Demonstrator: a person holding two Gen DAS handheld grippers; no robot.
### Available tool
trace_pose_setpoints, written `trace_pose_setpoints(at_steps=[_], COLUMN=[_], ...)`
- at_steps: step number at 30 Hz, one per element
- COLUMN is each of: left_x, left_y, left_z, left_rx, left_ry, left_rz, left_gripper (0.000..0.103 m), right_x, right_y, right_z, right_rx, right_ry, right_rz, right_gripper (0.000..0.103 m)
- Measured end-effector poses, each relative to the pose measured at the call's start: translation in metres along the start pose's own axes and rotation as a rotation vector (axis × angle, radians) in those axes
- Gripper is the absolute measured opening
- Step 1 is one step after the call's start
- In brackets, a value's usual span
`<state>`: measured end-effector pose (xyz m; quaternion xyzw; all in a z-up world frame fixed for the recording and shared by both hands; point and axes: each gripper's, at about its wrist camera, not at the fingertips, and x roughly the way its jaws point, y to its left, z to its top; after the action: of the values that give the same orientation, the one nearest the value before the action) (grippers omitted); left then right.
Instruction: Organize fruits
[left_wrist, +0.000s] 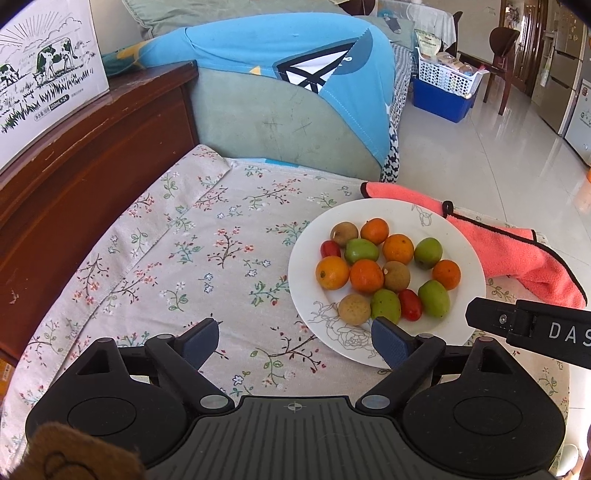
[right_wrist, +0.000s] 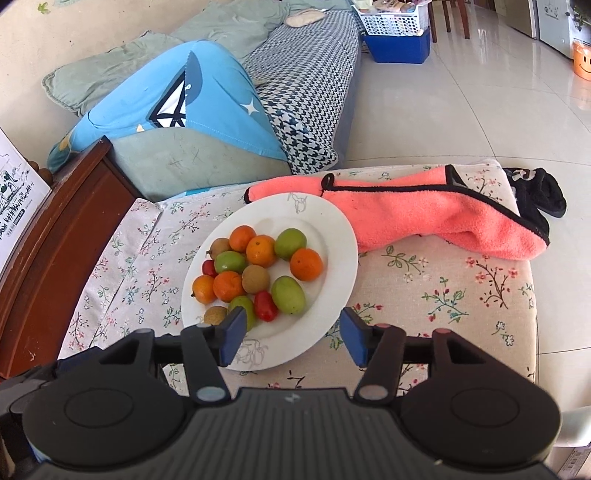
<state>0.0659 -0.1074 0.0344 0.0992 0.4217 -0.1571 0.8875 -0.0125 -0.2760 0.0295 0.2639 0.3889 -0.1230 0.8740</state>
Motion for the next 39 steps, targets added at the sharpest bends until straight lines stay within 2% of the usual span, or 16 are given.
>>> trace_pose_setpoints(at_steps=[6,8,12,14,25,39], left_x=[0.003,0.004,0.007,0.008,0.011,0.013], left_y=[0.002,0.002,0.002,0.002,0.002,0.000], left_z=[0.003,0.003,0.004,0.004,0.006,0.004], left_rx=[-0.013,-0.012,-0.014,-0.016,-0.018,-0.006], left_ry=[0.016,0.022,0.037,0.042,0.057,0.072], left_rz=[0.025,0.036,0.059,0.061,0.100,0.123], left_gripper=[0.091,0.091,0.091,0.091,0.092,0.092], right_x=[0.002,0.003,0.005,0.006,0.012,0.014], right_y=[0.006,0.008,0.011,0.012,0.026,0.028], right_z=[-0.001,-0.001,-0.001,-0.001,-0.007,-0.008], right_rx=[-0.045,-0.072,-0.106,-0.117,-0.224,-0.242], right_ry=[-0.009,-0.013,-0.017,-0.012,-0.011,-0.008], right_rz=[-0.039,-0.070,-0.136,-0.156,-0.237,-0.268], right_gripper=[0.068,0.073,0.074,0.081,0.086,0.088])
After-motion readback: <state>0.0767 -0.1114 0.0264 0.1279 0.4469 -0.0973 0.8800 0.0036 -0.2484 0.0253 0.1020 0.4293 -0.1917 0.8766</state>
